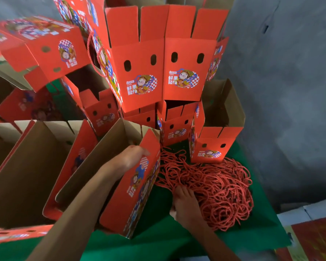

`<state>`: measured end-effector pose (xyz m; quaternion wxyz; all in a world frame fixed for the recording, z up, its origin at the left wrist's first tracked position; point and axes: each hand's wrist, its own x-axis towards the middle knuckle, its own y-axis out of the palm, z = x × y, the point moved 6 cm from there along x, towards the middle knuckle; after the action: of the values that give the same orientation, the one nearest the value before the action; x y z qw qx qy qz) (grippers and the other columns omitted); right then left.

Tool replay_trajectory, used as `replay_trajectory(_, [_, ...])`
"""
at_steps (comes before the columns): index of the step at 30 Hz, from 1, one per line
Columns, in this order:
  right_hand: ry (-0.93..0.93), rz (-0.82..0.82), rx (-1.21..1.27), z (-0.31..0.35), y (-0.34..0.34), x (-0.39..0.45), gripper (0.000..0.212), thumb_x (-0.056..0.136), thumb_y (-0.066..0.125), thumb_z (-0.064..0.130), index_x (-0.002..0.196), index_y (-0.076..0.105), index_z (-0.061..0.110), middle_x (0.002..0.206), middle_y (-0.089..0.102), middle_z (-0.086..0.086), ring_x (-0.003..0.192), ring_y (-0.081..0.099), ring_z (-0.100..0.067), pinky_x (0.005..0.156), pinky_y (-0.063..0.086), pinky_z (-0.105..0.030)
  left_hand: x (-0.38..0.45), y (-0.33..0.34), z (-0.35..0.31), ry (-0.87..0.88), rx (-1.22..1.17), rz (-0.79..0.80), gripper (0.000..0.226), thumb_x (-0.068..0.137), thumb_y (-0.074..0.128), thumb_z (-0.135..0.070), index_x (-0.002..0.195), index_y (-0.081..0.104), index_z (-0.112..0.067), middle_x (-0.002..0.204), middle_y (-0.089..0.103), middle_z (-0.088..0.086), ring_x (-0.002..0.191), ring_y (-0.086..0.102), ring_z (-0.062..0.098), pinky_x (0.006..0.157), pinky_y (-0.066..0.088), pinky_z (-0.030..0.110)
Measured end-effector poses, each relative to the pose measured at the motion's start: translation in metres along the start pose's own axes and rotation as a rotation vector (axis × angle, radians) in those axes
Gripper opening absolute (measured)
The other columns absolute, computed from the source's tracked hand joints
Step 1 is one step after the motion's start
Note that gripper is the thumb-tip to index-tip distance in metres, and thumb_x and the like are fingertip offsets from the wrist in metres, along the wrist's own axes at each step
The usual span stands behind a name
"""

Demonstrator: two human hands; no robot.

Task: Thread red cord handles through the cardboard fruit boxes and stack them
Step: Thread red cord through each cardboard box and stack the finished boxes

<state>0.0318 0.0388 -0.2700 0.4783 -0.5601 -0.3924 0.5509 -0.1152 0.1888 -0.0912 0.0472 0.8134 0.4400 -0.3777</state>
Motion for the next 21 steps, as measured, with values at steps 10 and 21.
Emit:
replay_trajectory(10, [0.075, -0.414, 0.852, 0.028, -0.092, 0.004, 0.008, 0.081, 0.071, 0.034, 0.082, 0.063, 0.036, 0.100, 0.071, 0.022, 0.093, 0.065, 0.002, 0.080, 0.051, -0.018, 0.001, 0.000, 0.000, -0.006, 0.006, 0.019, 0.025, 0.098, 0.059, -0.025, 0.114, 0.067, -0.007, 0.104, 0.075, 0.015, 0.093, 0.072, 0.031, 0.097, 0.054, 0.044])
replay_trajectory(21, [0.206, -0.389, 1.352, 0.027, -0.082, 0.026, 0.018, 0.099, 0.068, 0.013, 0.091, 0.074, 0.029, 0.081, 0.077, 0.005, 0.074, 0.073, -0.010, 0.072, 0.061, -0.034, 0.003, 0.002, 0.006, -0.019, 0.003, 0.028, 0.025, 0.096, 0.062, -0.030, 0.106, 0.070, -0.009, 0.087, 0.079, 0.010, 0.086, 0.074, 0.029, 0.091, 0.056, 0.042])
